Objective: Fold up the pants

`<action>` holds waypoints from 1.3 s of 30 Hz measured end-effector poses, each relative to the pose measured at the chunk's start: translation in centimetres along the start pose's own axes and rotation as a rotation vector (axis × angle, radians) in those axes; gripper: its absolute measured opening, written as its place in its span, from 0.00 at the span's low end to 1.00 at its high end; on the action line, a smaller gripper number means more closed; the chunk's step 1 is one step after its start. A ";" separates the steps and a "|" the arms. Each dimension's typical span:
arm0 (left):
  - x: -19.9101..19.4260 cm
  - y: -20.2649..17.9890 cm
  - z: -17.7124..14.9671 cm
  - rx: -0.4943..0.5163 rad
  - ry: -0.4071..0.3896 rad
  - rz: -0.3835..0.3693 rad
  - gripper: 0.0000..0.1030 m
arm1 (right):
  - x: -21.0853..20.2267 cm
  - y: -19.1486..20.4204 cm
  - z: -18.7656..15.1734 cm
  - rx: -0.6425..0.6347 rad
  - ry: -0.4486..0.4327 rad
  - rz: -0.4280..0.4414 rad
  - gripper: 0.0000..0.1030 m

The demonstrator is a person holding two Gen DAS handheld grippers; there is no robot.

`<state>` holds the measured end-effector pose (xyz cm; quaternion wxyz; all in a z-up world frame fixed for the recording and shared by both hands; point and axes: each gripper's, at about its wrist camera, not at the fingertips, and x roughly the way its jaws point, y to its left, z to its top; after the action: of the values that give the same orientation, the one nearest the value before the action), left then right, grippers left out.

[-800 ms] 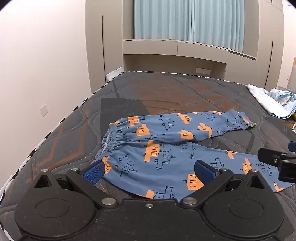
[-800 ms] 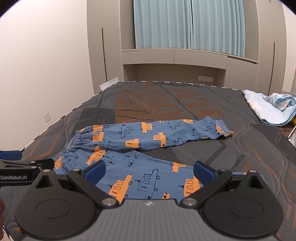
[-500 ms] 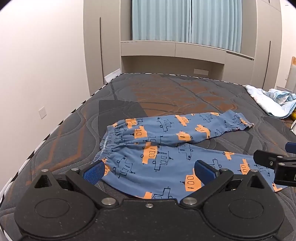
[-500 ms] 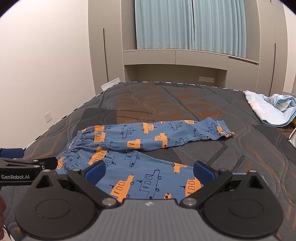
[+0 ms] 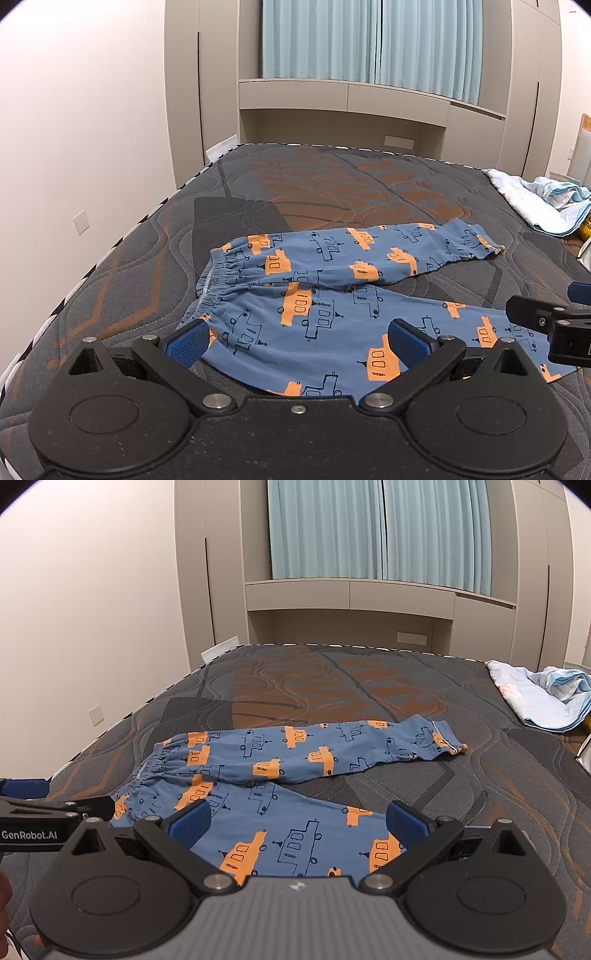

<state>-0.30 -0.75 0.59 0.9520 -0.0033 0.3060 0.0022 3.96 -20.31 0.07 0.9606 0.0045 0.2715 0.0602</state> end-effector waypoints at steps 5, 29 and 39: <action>0.4 0.1 -0.1 0.001 0.009 0.001 1.00 | 0.2 0.0 0.1 -0.002 -0.002 0.001 1.00; 0.9 0.2 -0.3 0.003 0.013 -0.005 1.00 | 0.3 0.1 -0.2 -0.006 -0.005 -0.001 1.00; 1.6 0.1 -0.4 0.004 0.023 -0.005 1.00 | 1.1 -0.1 -0.4 -0.007 0.006 0.001 1.00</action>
<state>0.78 -0.62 -0.69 0.9484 -0.0024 0.3171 -0.0010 4.70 -20.30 -0.80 0.9598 0.0009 0.2740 0.0615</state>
